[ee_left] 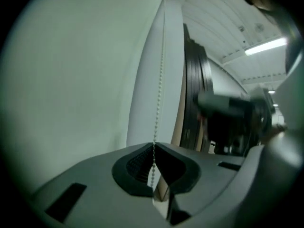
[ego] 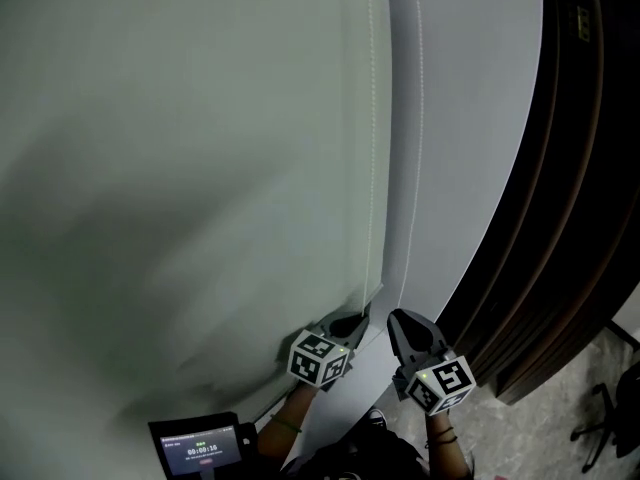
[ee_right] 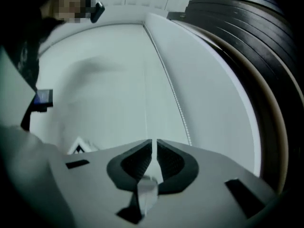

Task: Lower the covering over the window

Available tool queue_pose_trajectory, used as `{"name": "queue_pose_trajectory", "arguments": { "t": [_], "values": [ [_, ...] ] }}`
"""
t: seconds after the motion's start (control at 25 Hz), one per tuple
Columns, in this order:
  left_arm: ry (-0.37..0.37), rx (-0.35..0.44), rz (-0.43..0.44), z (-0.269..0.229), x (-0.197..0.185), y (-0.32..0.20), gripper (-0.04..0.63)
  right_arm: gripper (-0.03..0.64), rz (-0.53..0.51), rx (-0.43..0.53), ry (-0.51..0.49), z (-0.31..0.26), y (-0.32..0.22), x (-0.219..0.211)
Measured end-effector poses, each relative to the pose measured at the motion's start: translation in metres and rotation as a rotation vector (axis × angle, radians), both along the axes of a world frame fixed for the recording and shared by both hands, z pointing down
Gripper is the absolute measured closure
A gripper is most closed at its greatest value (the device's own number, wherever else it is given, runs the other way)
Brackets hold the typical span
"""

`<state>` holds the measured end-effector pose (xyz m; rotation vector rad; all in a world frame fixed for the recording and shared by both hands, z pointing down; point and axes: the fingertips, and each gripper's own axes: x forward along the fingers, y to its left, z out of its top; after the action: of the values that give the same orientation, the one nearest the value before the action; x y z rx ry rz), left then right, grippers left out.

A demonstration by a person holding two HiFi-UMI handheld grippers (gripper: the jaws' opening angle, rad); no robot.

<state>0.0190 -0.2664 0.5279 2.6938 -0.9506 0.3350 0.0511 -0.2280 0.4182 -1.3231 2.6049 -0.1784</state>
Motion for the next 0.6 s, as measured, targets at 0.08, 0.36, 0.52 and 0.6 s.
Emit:
{"name": "queue_pose_trajectory", "arguments": {
  "t": [0.08, 0.36, 0.52, 0.6],
  "values": [
    [-0.074, -0.107, 0.007, 0.052, -0.006, 0.015, 0.586, 0.553, -0.069, 0.046, -0.029, -0.039, -0.002, -0.007],
    [-0.114, -0.19, 0.024, 0.092, -0.008, 0.03, 0.584, 0.508, -0.146, 0.101, 0.09, -0.111, -0.034, -0.041],
    [-0.095, -0.189, 0.017, 0.092, -0.008, 0.028, 0.584, 0.508, -0.124, 0.139, 0.086, -0.141, -0.054, -0.048],
    [-0.088, -0.183, 0.016, 0.093, -0.008, 0.028, 0.584, 0.508, -0.133, 0.134, 0.077, -0.147, -0.063, -0.05]
  ]
}}
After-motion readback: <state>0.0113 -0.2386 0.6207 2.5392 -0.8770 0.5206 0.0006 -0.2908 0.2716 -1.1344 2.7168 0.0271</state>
